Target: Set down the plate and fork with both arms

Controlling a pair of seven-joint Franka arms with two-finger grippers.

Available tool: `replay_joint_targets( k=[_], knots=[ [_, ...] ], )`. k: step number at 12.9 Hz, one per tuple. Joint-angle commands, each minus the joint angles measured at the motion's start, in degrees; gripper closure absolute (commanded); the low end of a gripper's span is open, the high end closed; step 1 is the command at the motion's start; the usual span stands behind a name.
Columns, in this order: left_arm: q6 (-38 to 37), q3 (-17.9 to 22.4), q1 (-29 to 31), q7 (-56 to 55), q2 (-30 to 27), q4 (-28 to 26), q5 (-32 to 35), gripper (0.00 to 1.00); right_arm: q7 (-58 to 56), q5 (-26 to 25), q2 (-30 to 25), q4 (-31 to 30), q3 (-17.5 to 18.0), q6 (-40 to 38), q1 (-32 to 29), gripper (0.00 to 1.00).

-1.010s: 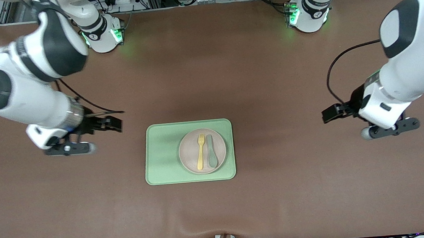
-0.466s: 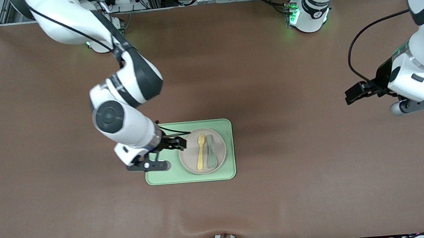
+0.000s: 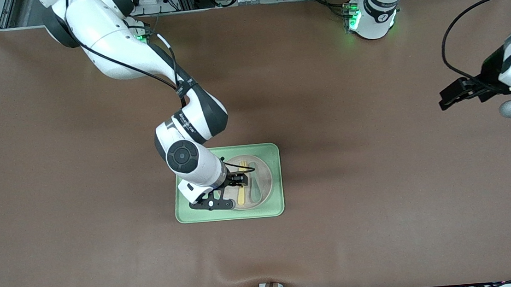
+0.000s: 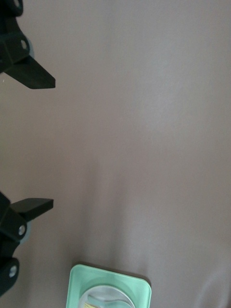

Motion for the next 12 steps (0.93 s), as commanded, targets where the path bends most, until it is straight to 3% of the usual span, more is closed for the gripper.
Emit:
replay_joint_targets(
  k=[1,5,12],
  knots=[
    [-1.2,-0.9,2.1,2.3,-2.9,-1.4,1.1,0.0,1.4,-1.7,2.3,2.4,-0.4,-0.9,0.8,0.3],
    [-2.3,-1.1,2.1,2.3,-3.9,-2.0,1.2,0.0,1.5,-1.6,3.9,2.3,-0.3,-0.8,1.9,0.3],
    [-3.3,-1.0,2.3,3.0,-4.3,-1.8,1.3,0.0,2.5,-1.9,4.9,2.2,-0.4,-1.0,3.8,0.45]
  ],
)
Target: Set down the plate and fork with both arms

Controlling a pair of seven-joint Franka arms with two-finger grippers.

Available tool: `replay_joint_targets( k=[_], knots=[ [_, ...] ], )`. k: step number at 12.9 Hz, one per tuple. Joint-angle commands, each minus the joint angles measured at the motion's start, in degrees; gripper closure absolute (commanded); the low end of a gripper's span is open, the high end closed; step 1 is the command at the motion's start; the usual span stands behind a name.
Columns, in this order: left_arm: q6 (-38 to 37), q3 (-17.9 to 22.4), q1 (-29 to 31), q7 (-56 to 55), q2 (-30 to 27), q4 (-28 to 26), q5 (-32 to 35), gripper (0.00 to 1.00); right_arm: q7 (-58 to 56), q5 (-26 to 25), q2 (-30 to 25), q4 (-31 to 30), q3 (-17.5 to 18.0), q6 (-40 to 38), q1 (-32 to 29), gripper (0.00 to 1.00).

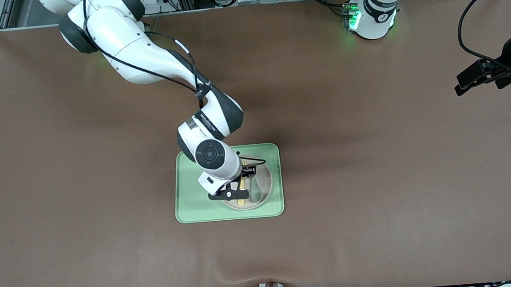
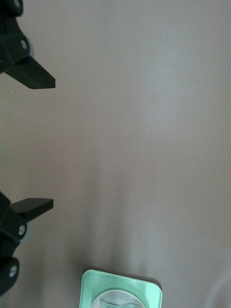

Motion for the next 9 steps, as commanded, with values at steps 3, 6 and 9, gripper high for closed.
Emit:
replay_joint_targets(
  k=[3,6,9],
  knots=[
    [0.1,-0.6,0.5,2.2,-3.1,-1.8,1.4,0.0,1.5,-1.6,1.2,0.9,-0.3,-0.7,0.8,0.5],
    [3.0,-4.6,5.3,2.8,-6.9,-6.9,1.3,0.0,1.5,-2.0,2.0,0.8,-0.3,-0.6,1.0,0.5],
    [2.8,-5.5,5.3,1.5,-7.8,-7.9,1.3,0.0,1.7,-1.9,2.1,0.9,-0.3,-0.4,1.4,0.51]
  ],
)
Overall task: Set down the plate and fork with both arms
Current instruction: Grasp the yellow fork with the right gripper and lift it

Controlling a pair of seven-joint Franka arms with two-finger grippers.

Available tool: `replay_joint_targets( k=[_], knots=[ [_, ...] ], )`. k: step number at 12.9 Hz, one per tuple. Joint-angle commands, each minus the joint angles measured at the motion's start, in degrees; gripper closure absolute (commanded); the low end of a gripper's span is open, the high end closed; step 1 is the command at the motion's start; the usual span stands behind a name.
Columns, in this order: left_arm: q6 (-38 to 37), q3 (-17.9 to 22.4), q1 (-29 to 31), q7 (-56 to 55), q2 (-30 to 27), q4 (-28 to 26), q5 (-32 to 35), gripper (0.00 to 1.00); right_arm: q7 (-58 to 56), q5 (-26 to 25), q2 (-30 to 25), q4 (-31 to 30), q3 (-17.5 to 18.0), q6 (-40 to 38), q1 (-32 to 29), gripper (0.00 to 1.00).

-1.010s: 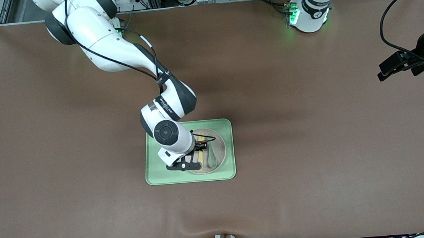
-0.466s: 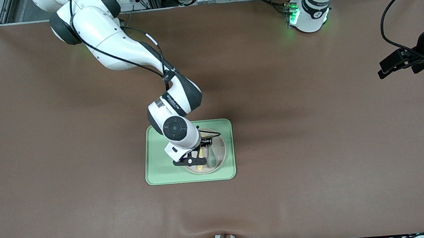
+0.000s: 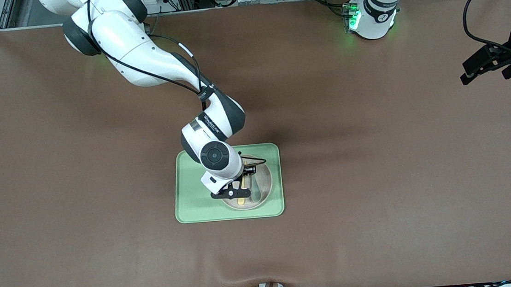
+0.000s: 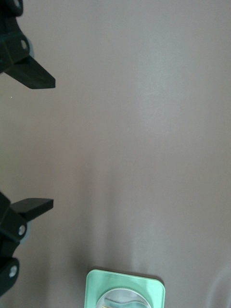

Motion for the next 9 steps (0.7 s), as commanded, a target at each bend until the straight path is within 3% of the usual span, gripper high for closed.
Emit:
replay_joint_targets(
  k=[1,6,9],
  knots=[
    [1.0,-1.2,0.6,-0.4,-2.2,-2.5,1.3,0.0,1.6,-1.5,0.5,1.0,-0.2,-0.1,0.9,0.51],
    [1.0,-1.3,0.8,-0.3,-2.4,-1.8,1.2,0.0,3.1,-1.7,1.0,0.9,-0.3,-0.1,1.4,0.54],
    [0.4,-1.4,0.9,0.1,-2.4,-1.9,1.2,0.0,3.2,-2.6,1.1,0.9,-0.3,-0.2,1.7,0.63]
  ],
)
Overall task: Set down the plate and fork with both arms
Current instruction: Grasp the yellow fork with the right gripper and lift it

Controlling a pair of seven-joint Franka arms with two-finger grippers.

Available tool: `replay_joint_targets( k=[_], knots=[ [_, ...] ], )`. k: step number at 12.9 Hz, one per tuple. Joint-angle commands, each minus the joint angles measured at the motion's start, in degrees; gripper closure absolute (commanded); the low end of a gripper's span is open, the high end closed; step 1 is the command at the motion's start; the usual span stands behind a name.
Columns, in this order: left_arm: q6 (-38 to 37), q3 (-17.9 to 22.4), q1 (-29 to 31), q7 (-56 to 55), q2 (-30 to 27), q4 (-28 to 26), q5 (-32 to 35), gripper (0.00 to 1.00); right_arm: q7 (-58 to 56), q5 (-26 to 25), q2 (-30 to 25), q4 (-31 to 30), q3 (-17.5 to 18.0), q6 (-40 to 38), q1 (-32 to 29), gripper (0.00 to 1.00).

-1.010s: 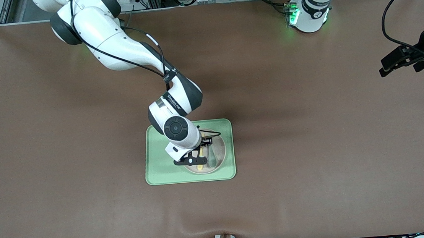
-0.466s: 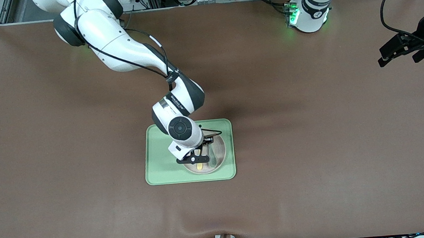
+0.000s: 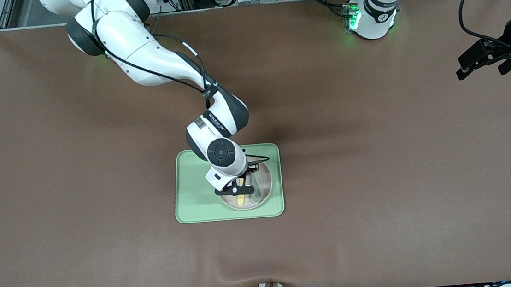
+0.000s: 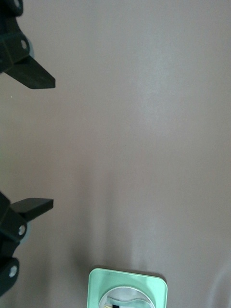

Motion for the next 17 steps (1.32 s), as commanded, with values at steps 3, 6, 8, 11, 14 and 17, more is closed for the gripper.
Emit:
replay_joint_targets(
  k=[3,6,8,11,14,17],
  knots=[
    [-1.2,-1.2,0.5,-0.5,-1.4,-1.1,1.3,0.0,1.6,-1.4,0.0,1.5,-0.3,-1.3,0.2,1.0],
    [-2.7,-1.9,0.6,-0.7,-2.3,-1.4,1.3,0.0,1.7,-0.8,-1.5,2.2,-0.1,-3.7,-0.8,1.0],
    [-2.6,-2.2,0.8,-0.5,-2.2,-1.4,1.4,0.0,1.6,-0.5,-3.2,3.6,0.5,-7.3,-3.4,1.0],
    [-2.3,-2.4,0.6,0.7,-1.3,-1.3,4.1,0.0,-2.2,-0.5,-4.9,2.4,0.0,-8.9,-6.4,1.0],
    [-0.8,-2.5,0.8,3.4,-0.6,-1.5,4.3,0.0,-7.3,-0.9,-7.2,-4.5,-0.1,-7.5,-10.3,1.0],
    [0.4,-2.5,0.9,3.6,-0.5,-2.5,4.2,0.0,-10.4,-0.9,-11.5,-15.5,-0.1,0.0,-12.2,1.0]
  ],
)
